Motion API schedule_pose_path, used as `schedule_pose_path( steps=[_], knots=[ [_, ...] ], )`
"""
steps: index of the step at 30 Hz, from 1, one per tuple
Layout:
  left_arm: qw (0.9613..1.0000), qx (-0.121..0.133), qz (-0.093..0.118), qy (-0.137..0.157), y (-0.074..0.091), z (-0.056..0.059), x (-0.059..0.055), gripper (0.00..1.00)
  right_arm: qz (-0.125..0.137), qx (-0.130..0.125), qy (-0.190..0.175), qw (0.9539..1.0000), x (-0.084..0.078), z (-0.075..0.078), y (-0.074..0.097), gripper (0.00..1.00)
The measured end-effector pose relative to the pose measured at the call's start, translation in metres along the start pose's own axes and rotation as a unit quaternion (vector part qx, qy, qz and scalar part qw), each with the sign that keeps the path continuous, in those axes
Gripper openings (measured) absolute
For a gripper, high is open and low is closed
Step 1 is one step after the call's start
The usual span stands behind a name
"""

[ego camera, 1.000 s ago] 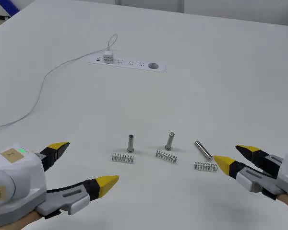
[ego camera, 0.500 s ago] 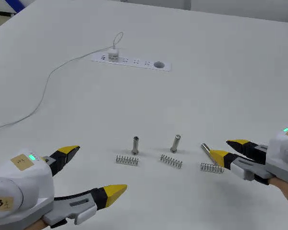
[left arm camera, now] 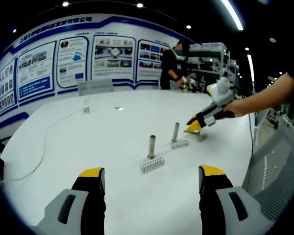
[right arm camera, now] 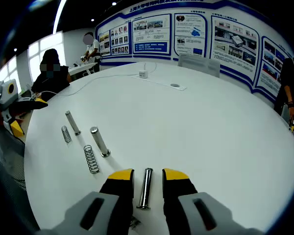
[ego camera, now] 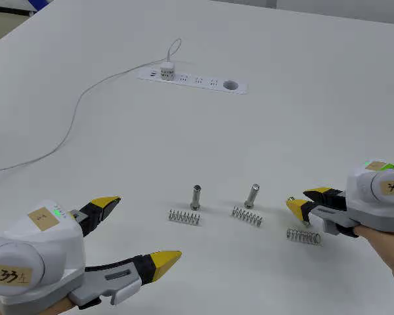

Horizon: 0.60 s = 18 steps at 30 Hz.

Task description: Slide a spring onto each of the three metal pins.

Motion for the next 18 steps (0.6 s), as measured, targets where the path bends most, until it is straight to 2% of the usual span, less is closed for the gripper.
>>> schedule_pose_path(
  steps=[3, 8, 15, 18],
  knots=[
    [1.0, 0.0, -0.003, 0.001, -0.0002, 0.0, -0.0016, 0.8, -0.005, -0.001, 0.006, 1.0, -0.0022, 0.0013, -0.0043, 0.18],
    [1.0, -0.001, -0.007, 0.002, -0.0007, -0.0001, -0.0039, 0.8, -0.019, -0.005, -0.018, 0.9997, -0.008, 0.0056, -0.0078, 0.16],
    [0.9999, -0.005, -0.014, 0.0, -0.0007, 0.0015, -0.0063, 0.8, -0.027, -0.002, -0.001, 0.9996, -0.0089, 0.0053, -0.0084, 0.13],
    [0.9999, -0.005, -0.015, -0.001, -0.0007, 0.0012, -0.0066, 0.8, -0.031, -0.003, -0.006, 0.9995, -0.0081, 0.005, -0.0095, 0.12]
  ],
)
Point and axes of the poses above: the centre of the closed fingertips' face, and the gripper's own axes: y roughly backward along the fingers, z roughly to its right, x roughly out of its top, the point moved 4 cm from there along y, roughly backward along the fingers, and after that the axes turned 13 degrees about z, right-handed, at the moved point
